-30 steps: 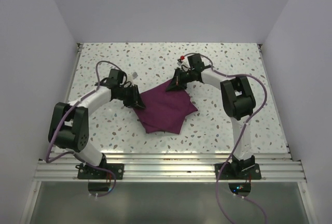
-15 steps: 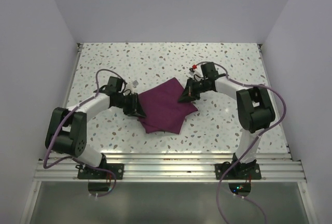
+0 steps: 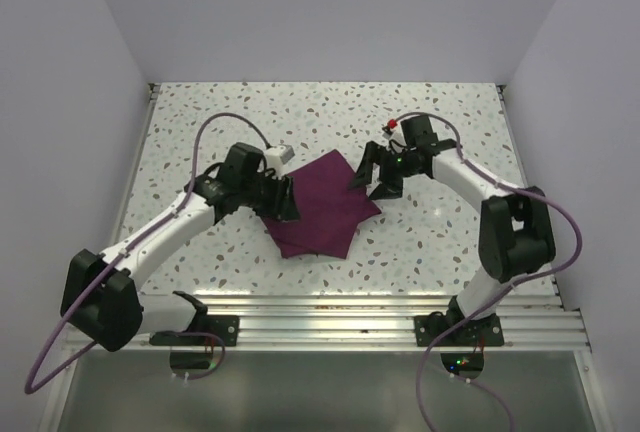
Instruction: Prepare the surgical pack
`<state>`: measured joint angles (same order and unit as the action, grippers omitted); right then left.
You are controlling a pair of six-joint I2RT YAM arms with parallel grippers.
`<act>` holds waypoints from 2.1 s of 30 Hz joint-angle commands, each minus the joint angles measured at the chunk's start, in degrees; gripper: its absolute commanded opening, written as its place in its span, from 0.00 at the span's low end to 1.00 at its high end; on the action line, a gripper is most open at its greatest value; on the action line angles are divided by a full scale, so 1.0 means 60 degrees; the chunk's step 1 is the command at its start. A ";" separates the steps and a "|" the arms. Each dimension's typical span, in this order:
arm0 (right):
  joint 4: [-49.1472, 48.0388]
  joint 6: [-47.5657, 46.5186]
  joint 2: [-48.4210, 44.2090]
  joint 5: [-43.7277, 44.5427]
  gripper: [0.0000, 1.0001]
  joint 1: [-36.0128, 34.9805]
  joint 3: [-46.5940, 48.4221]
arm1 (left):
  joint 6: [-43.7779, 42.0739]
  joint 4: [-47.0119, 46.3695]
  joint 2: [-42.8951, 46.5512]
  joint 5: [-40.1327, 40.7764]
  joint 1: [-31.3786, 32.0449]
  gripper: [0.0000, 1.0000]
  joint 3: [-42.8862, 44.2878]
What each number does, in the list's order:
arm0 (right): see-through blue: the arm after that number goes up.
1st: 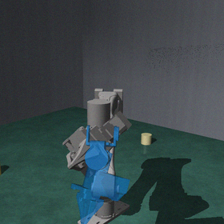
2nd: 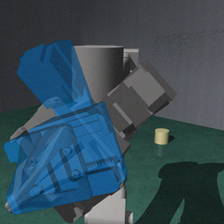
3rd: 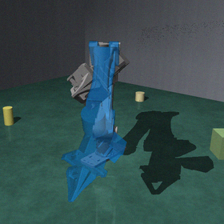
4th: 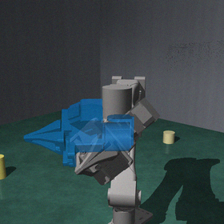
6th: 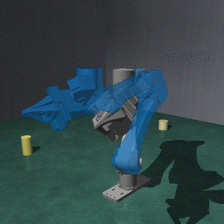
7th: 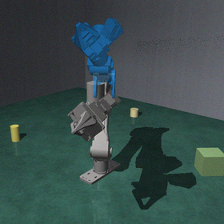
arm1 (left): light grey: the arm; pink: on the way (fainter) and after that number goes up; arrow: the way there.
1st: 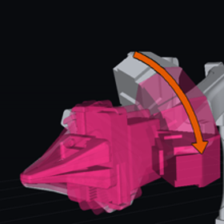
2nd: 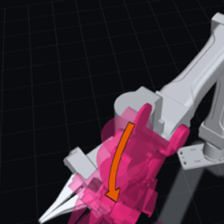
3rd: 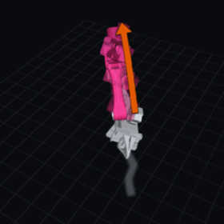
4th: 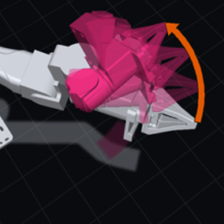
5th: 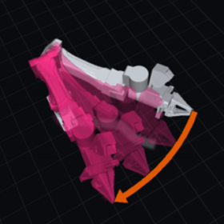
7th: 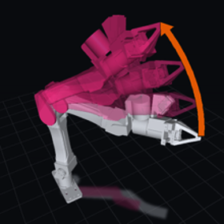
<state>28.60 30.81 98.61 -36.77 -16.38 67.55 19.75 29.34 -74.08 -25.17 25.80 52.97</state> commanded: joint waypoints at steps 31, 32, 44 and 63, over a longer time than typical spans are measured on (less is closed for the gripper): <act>-0.0357 0.2087 -0.4159 0.0841 0.99 -0.0155 -0.3875 | -0.2075 0.0427 -0.2052 0.6596 0.5397 0.78 0.1030; -0.0372 0.2116 -0.4130 0.0855 0.99 -0.0184 -0.3861 | -0.2075 0.0412 -0.2154 0.6684 0.5397 0.78 0.0987; -0.1060 0.3067 -0.3588 0.1543 0.99 -0.1458 -0.3934 | -0.2310 0.0368 -0.2609 0.7681 0.5397 0.60 0.1030; -0.3313 0.6010 -0.4028 0.2101 0.43 -0.1825 -0.5280 | -0.2295 0.0646 -0.2813 0.7783 0.5397 0.00 0.1879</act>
<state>14.09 61.39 76.14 -26.02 -27.33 37.56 6.39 34.72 -90.91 19.55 58.22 60.75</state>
